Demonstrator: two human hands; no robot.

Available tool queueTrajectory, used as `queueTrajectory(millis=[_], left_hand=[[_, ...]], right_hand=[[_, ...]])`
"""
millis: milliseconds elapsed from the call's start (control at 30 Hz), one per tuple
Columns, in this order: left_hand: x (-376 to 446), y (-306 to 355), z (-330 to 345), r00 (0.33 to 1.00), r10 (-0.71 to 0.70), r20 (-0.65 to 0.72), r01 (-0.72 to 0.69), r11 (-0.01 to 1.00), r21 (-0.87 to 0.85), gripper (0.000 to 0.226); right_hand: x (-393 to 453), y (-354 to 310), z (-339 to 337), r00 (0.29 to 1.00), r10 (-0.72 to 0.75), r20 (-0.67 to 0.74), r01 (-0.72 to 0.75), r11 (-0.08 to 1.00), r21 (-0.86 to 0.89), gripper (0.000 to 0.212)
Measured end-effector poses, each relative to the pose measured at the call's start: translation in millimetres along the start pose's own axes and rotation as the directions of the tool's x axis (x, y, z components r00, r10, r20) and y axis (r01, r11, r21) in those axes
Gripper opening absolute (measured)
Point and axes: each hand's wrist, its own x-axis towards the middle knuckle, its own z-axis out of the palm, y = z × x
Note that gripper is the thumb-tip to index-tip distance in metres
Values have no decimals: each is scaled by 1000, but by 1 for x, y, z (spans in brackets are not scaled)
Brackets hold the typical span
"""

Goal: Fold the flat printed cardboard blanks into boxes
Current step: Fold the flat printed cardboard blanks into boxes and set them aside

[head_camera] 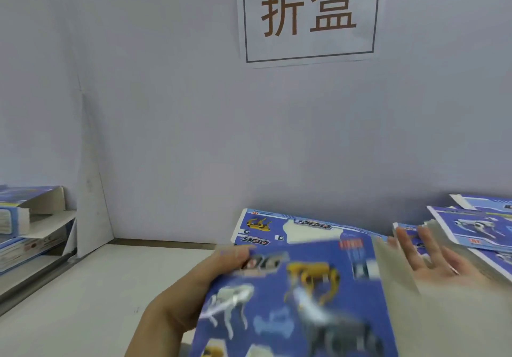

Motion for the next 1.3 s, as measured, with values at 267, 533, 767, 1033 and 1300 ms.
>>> queueTrajectory(millis=[267,533,767,1033,1300], left_hand=[[11,10,-21,893,450,-2,-394,779,-488,109],[44,-43,11,860,487,155,-452,585,674,43],[50,-70,14,958,216,191,-273,468,841,50],[48,-61,16,941,319,111,-306,662,684,27],[47,-61,19,955,273,114,-280,709,648,27]], right_hand=[[3,21,-19,994,108,13,-104,979,-178,55],[5,37,-13,990,-80,114,139,618,-774,26],[-7,69,-18,798,536,277,504,-340,-794,53],[-3,70,-15,860,381,339,481,-387,-787,38],[1,68,-16,862,352,365,494,-415,-764,19]])
